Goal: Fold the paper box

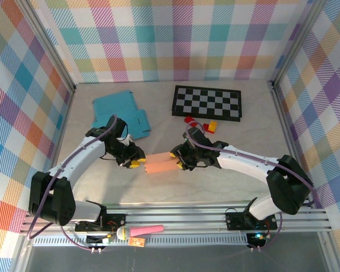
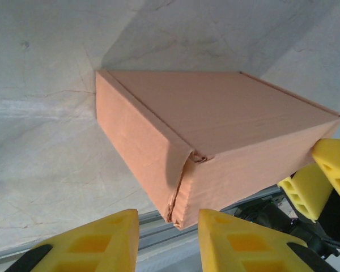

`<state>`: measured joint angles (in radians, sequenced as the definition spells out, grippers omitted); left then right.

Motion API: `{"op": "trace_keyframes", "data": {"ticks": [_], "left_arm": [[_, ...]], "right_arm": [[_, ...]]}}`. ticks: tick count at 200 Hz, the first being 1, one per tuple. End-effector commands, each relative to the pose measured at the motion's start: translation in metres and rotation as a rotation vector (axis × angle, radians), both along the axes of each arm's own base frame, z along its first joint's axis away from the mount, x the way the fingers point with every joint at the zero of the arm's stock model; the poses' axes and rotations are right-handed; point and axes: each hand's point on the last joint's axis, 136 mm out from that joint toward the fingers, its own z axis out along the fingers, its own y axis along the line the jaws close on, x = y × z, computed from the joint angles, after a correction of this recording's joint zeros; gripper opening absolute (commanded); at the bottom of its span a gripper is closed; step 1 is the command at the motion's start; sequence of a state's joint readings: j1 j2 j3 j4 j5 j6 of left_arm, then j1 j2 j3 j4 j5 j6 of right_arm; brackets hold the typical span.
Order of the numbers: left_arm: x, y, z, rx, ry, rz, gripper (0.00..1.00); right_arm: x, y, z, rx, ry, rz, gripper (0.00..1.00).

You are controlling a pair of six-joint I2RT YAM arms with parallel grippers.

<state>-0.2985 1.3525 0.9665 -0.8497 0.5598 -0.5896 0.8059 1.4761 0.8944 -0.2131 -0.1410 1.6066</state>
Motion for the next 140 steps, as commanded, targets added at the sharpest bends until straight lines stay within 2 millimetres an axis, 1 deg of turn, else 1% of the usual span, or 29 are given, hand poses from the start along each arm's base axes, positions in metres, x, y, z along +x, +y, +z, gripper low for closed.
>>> {"op": "trace_keyframes", "data": {"ticks": [1,10,36,56,76,86,99,107,115,140], "left_arm": [[0.008,-0.005,0.004,-0.032,-0.014,0.015,0.31],[0.008,-0.006,0.002,-0.035,-0.011,0.014,0.30],[0.005,-0.007,-0.008,-0.040,0.011,0.005,0.22],[0.004,-0.010,-0.013,-0.057,0.024,0.004,0.18],[0.001,-0.012,-0.016,-0.056,0.034,-0.004,0.16],[0.000,-0.013,-0.015,-0.053,0.029,-0.008,0.15],[0.001,-0.014,-0.012,-0.054,0.014,-0.012,0.14],[0.001,-0.018,-0.010,-0.060,0.004,-0.018,0.13],[0.000,-0.021,-0.008,-0.065,-0.003,-0.026,0.13],[-0.005,-0.040,-0.006,-0.064,-0.033,-0.070,0.12]], "right_arm": [[-0.011,-0.019,-0.020,-0.102,0.066,-0.004,0.46],[-0.010,-0.020,-0.020,-0.104,0.065,-0.007,0.45],[-0.010,-0.023,-0.021,-0.108,0.065,-0.011,0.44],[-0.011,-0.025,-0.023,-0.113,0.076,-0.011,0.40],[-0.013,-0.026,-0.024,-0.118,0.091,-0.009,0.38],[-0.014,-0.028,-0.023,-0.124,0.092,-0.008,0.37],[-0.013,-0.031,-0.015,-0.131,0.082,-0.016,0.38],[-0.013,-0.033,-0.009,-0.130,0.068,-0.029,0.41],[-0.011,-0.035,-0.001,-0.122,0.048,-0.046,0.46],[-0.006,-0.036,0.021,-0.077,0.002,-0.096,0.67]]}}
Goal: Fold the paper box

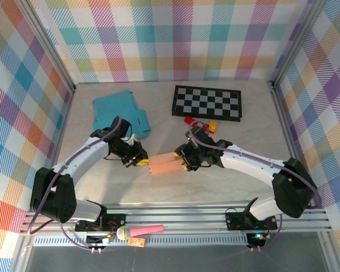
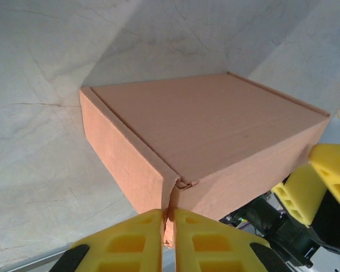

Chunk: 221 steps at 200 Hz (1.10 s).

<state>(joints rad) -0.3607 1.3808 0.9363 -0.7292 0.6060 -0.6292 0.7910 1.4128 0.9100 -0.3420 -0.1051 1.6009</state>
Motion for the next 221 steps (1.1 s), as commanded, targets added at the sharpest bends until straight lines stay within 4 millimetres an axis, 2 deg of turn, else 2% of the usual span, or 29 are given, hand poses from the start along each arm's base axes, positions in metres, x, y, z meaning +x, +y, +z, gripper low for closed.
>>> {"op": "trace_keyframes", "data": {"ticks": [1,19,32,66,99,136,170,193,221], "left_arm": [[-0.008,-0.014,-0.001,0.001,-0.015,-0.027,0.12],[-0.013,-0.026,0.000,0.016,-0.045,-0.053,0.11],[-0.017,-0.035,0.001,0.025,-0.064,-0.071,0.10],[-0.021,-0.056,0.002,0.037,-0.106,-0.108,0.10],[-0.028,-0.079,-0.002,0.022,-0.111,-0.144,0.10],[-0.038,-0.107,0.003,0.012,-0.144,-0.235,0.10],[-0.044,-0.125,0.007,0.001,-0.164,-0.292,0.10],[-0.049,-0.139,0.012,-0.023,-0.174,-0.335,0.17],[-0.050,-0.150,0.016,-0.027,-0.181,-0.360,0.26]], "right_arm": [[-0.001,-0.014,0.013,-0.018,-0.012,-0.064,0.67],[-0.004,-0.010,0.018,0.015,0.003,-0.100,0.79],[-0.007,-0.008,0.014,0.019,0.026,-0.127,0.84],[-0.015,-0.017,-0.007,0.007,0.085,-0.182,0.86],[-0.010,-0.025,-0.019,-0.006,0.050,-0.197,0.78],[-0.007,-0.041,-0.027,0.001,-0.014,-0.193,0.70],[-0.020,-0.069,-0.032,-0.009,-0.059,-0.206,0.59],[-0.031,-0.092,-0.036,-0.016,-0.089,-0.227,0.50],[-0.028,-0.117,-0.040,-0.012,-0.180,-0.270,0.55]]}}
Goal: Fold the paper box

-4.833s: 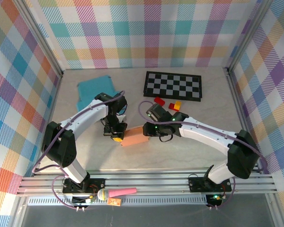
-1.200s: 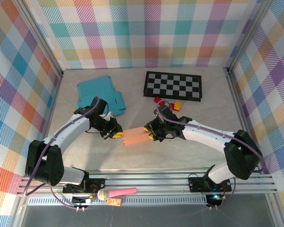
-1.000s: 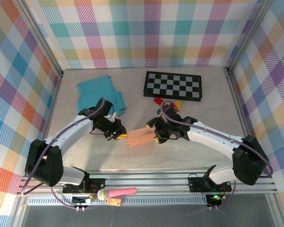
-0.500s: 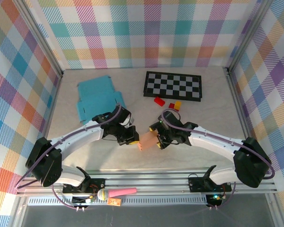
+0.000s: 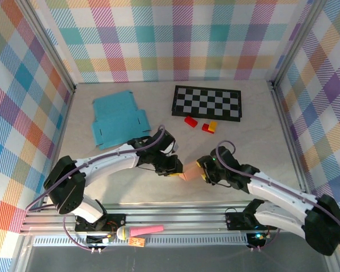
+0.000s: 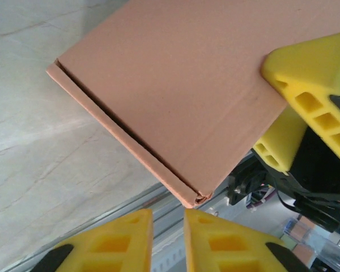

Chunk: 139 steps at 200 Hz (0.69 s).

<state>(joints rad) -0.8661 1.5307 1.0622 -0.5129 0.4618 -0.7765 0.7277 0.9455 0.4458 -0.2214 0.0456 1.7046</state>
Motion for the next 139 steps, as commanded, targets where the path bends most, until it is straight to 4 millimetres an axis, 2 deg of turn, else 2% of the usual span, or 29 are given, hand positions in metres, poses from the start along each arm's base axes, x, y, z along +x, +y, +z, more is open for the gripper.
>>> {"op": "trace_keyframes", "data": {"ticks": [1,23,50,67,84,100,114,125,139], "left_arm": [[0.002,-0.014,0.012,-0.031,-0.034,-0.031,0.26],[0.005,-0.012,0.009,-0.015,-0.038,-0.021,0.28],[0.005,-0.010,0.000,-0.002,-0.007,-0.002,0.28],[0.005,-0.010,-0.007,0.001,0.020,0.031,0.29],[0.005,-0.008,-0.018,0.011,0.070,0.069,0.29],[0.008,-0.004,-0.024,0.010,0.097,0.111,0.30],[0.017,0.004,-0.023,-0.013,0.095,0.172,0.30],[0.027,0.018,-0.020,-0.014,0.079,0.225,0.32],[0.041,0.043,-0.013,0.010,0.035,0.288,0.32]], "right_arm": [[0.003,-0.025,-0.011,-0.060,-0.063,-0.036,0.55],[0.006,-0.040,-0.016,-0.098,-0.070,-0.040,0.66],[-0.015,-0.061,-0.024,-0.216,0.102,-0.007,0.80],[-0.028,-0.073,-0.021,-0.286,0.166,0.006,0.82],[-0.035,-0.077,-0.016,-0.310,0.197,0.015,0.81],[-0.029,-0.066,-0.007,-0.284,0.153,0.077,0.75],[-0.025,-0.044,0.002,-0.255,0.117,0.184,0.70],[-0.026,-0.027,0.011,-0.295,0.094,0.295,0.70],[-0.036,-0.008,0.015,-0.391,0.116,0.443,0.71]]}}
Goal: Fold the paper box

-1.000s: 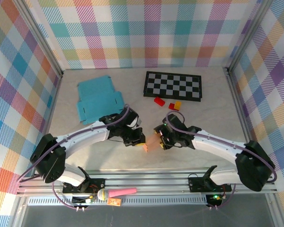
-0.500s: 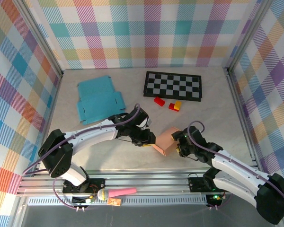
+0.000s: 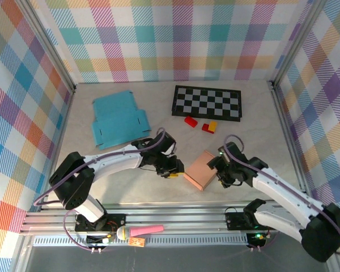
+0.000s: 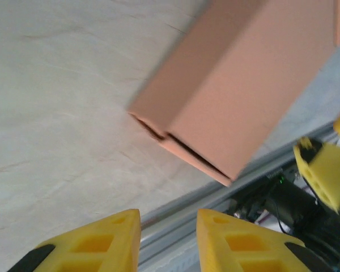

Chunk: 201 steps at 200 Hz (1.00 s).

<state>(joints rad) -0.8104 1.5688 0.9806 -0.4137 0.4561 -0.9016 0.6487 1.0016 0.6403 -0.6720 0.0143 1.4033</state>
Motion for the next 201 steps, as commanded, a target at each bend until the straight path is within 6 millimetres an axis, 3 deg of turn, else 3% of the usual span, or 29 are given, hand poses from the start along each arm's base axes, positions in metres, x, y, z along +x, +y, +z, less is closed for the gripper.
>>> {"op": "trace_keyframes", "data": {"ticks": [1,22,44,74,90,123,156,201], "left_arm": [[0.024,0.032,0.018,0.000,-0.058,0.135,0.33],[0.038,0.071,0.031,0.036,-0.120,0.225,0.34],[0.042,0.098,0.041,0.048,-0.153,0.286,0.34],[0.039,0.112,0.050,0.046,-0.180,0.301,0.34],[0.039,0.115,0.057,0.038,-0.206,0.304,0.34],[0.045,0.123,0.088,0.020,-0.348,0.296,0.34],[0.050,0.133,0.131,-0.042,-0.543,0.326,0.36],[0.050,0.138,0.159,-0.088,-0.673,0.329,0.40]], "right_arm": [[-0.013,0.033,0.016,-0.084,0.019,0.271,0.71],[-0.030,0.057,0.010,-0.188,0.113,0.429,0.74],[-0.027,0.083,0.018,-0.203,0.137,0.486,0.76],[-0.027,0.129,0.014,-0.108,0.243,0.508,0.66],[-0.027,0.139,0.006,-0.086,0.283,0.481,0.64],[-0.019,0.141,-0.016,-0.072,0.287,0.363,0.63],[0.006,0.134,-0.037,-0.091,0.195,0.269,0.62],[0.037,0.080,-0.050,-0.184,0.171,0.134,0.61]]}}
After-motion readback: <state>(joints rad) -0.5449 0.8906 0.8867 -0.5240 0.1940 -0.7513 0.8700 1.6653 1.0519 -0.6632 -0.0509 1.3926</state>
